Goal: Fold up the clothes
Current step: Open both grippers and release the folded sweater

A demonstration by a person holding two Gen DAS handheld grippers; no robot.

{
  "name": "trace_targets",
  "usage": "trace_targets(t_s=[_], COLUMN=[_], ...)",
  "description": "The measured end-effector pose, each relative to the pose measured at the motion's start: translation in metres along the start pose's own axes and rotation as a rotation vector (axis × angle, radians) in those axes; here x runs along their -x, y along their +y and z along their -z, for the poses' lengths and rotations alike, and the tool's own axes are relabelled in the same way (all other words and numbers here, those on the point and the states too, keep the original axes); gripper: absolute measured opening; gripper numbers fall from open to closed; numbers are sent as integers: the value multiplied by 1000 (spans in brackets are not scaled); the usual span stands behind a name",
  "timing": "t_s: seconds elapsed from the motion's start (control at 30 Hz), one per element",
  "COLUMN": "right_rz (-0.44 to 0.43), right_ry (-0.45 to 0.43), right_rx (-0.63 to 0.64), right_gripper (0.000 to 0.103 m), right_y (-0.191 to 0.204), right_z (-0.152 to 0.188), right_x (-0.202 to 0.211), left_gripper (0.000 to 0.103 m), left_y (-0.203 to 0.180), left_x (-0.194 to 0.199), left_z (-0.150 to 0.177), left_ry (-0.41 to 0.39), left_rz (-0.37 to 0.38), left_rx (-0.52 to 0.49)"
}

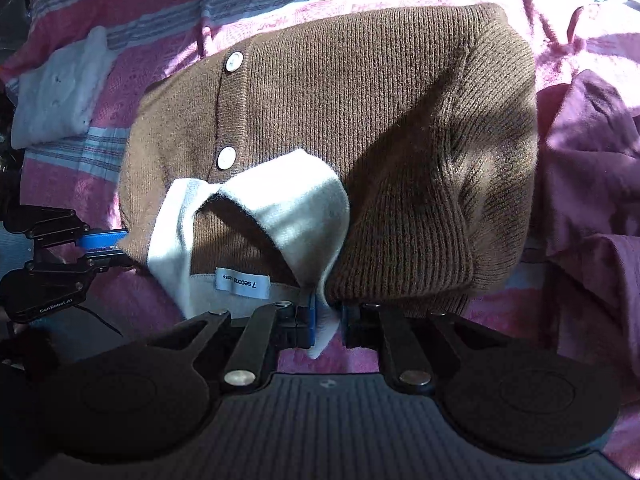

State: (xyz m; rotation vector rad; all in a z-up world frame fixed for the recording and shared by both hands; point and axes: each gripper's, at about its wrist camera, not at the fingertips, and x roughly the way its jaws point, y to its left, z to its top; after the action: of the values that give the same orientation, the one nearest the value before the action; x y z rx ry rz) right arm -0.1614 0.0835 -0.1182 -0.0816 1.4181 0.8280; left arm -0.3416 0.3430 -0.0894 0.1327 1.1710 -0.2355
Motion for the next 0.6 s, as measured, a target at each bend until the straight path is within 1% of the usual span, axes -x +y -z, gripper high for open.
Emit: trace_targets(t_s=[0.07,0.1,0.17,0.2,0.23,0.27,0.3,0.37,0.4,0.43,0.53,0.57,0.6], right_rz=[-8,-9,-11,-3,4,12,37,88,113,121,145,145,149], right_ry=[21,26,36,13,-10,-34,-76,-156,-194,-197,-208,-206,-204], right_rx=[19,27,41,39,37,35,18,-21,-43,-61,-113,-109,-103], right_gripper=[24,24,24,24,25,32,38,63,69,77,78,78,78], right_y=[3,3,3,0,-4,-8,-14,-27,-34,-39,-55,-55,-54], right_z=[3,5,9,7,6,3,-4,-19,-26,-32,-47,-49,-50], right_x=[2,8,20,31,42,53,62,73,75,71,57,50,45], left_gripper=[40,41,43,44,49,56,60,73,76,78,78,79,79], left_y=[3,5,17,24,31,37,44,58,65,70,85,85,84], left_x=[9,13,20,24,27,30,34,40,43,41,21,16,11], left_z=[4,6,0,-4,-7,-11,-15,-23,-26,-31,-48,-50,-51], left_ry=[5,9,-18,-35,-52,-70,-87,-121,-138,-143,-121,-122,-119], left_rz=[12,17,-2,-14,-26,-39,-51,-76,-88,-85,-10,18,29], left_rx=[4,7,52,79,106,134,161,215,242,269,384,401,408])
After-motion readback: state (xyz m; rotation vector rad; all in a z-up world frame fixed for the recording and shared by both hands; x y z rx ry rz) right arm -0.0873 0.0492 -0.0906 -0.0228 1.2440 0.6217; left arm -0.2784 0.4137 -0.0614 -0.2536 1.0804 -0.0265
